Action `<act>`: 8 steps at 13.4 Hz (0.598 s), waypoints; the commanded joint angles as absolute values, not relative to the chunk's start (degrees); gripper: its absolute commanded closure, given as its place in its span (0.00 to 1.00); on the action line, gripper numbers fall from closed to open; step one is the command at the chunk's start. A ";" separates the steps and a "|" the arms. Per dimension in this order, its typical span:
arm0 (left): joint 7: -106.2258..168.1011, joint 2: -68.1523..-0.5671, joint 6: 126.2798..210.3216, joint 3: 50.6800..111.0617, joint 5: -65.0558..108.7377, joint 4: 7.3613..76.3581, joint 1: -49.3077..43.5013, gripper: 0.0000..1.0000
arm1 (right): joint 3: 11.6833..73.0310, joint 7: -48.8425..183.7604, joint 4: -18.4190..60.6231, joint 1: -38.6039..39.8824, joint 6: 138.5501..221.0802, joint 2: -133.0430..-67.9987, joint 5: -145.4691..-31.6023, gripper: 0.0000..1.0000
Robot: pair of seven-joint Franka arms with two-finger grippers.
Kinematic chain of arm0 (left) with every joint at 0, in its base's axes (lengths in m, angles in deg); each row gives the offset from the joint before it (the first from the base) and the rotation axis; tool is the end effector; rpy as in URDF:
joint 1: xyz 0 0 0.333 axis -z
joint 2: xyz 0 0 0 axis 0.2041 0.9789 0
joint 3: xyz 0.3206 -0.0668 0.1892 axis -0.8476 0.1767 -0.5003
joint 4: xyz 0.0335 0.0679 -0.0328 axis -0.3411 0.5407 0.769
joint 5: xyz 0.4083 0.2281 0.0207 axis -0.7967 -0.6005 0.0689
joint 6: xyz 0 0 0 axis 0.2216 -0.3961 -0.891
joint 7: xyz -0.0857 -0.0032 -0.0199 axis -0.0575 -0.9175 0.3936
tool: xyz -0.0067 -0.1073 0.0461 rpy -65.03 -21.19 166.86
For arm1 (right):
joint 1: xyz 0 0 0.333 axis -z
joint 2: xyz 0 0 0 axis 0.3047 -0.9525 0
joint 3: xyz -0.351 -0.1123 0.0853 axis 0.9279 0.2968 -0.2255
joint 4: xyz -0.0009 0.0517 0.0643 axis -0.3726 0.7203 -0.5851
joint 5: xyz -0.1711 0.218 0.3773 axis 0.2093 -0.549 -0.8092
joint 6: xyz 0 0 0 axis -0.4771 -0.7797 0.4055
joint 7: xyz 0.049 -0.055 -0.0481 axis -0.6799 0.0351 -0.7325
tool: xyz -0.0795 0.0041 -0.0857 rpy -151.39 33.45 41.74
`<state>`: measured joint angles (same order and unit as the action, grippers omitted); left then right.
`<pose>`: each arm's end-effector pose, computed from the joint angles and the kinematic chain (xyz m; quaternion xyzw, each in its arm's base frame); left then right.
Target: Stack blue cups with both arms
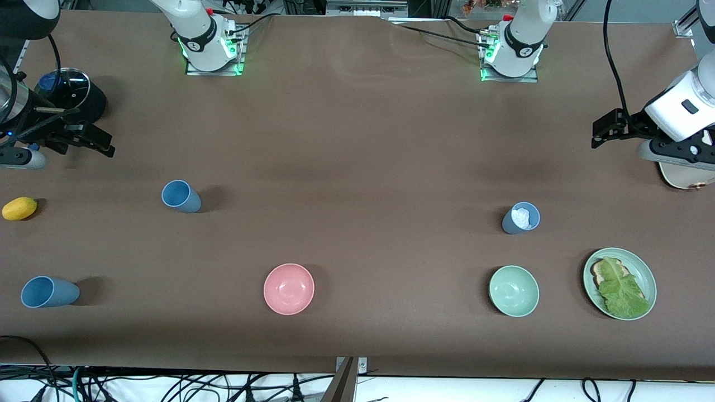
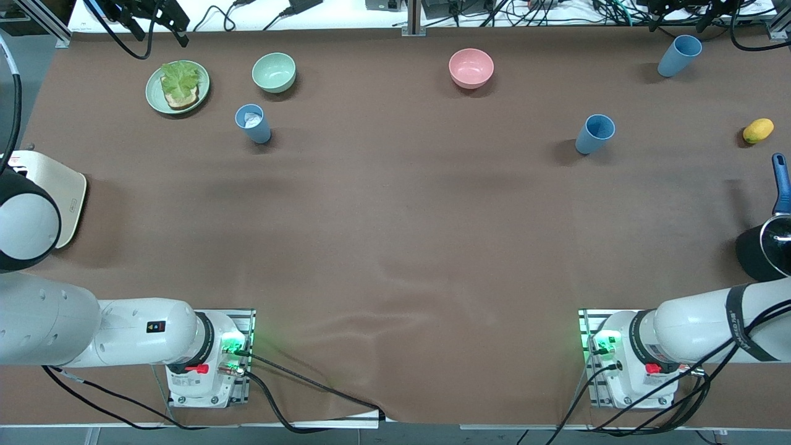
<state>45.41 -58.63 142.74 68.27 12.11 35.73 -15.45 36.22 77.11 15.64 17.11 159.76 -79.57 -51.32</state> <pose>0.6381 -0.0195 0.6312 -0.9957 0.0873 0.0300 0.0037 0.6531 0.0143 0.6240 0.9996 -0.0286 -0.0051 0.0024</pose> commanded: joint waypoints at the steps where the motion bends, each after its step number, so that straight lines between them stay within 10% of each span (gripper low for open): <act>1: 45.65 -57.00 141.66 68.17 13.20 34.17 -15.12 0.00 | 35.85 77.50 15.86 17.83 159.73 -79.25 -52.04 0.00; 8: 45.30 -45.41 148.58 68.26 15.14 36.10 -15.21 0.00 | 35.85 76.89 15.86 17.91 159.73 -79.95 -51.95 0.00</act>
<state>45.41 -48.95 145.60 68.36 14.80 36.25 -15.25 36.23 77.11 15.71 17.15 159.76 -79.62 -51.32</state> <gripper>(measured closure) 0.000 0.000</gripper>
